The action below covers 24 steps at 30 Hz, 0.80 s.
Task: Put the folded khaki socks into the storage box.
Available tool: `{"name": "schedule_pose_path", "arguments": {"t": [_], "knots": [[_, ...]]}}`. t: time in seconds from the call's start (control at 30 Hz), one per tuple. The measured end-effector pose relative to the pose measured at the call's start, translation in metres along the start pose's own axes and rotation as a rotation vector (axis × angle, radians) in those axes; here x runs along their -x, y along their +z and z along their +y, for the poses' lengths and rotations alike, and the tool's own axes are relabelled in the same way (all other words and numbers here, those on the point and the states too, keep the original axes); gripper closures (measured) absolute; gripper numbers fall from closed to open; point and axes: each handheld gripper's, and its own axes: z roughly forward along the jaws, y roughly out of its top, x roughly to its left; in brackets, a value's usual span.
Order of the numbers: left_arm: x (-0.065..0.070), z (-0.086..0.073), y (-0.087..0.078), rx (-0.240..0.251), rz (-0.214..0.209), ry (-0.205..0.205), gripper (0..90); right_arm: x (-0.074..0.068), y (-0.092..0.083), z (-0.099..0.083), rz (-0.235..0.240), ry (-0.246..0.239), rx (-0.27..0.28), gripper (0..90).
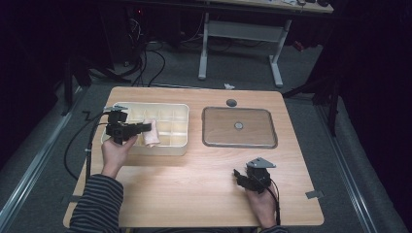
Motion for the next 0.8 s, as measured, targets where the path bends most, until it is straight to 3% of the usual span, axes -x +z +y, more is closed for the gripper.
{"name": "schedule_pose_path", "arguments": {"t": [0.2, 0.6, 0.8], "knots": [[-0.008, 0.000, 0.005, -0.003, 0.003, -0.016, 73.7, 0.000, 0.000, 0.000, -0.001, 0.000, 0.000, 40.4], [-0.016, -0.005, 0.017, -0.033, 0.045, -0.002, 73.8, 0.000, 0.000, 0.000, -0.002, 0.000, 0.000, 40.4], [-0.016, -0.008, 0.021, -0.053, 0.086, 0.050, 73.8, 0.000, 0.000, 0.000, -0.002, 0.000, 0.000, 40.4]]}}
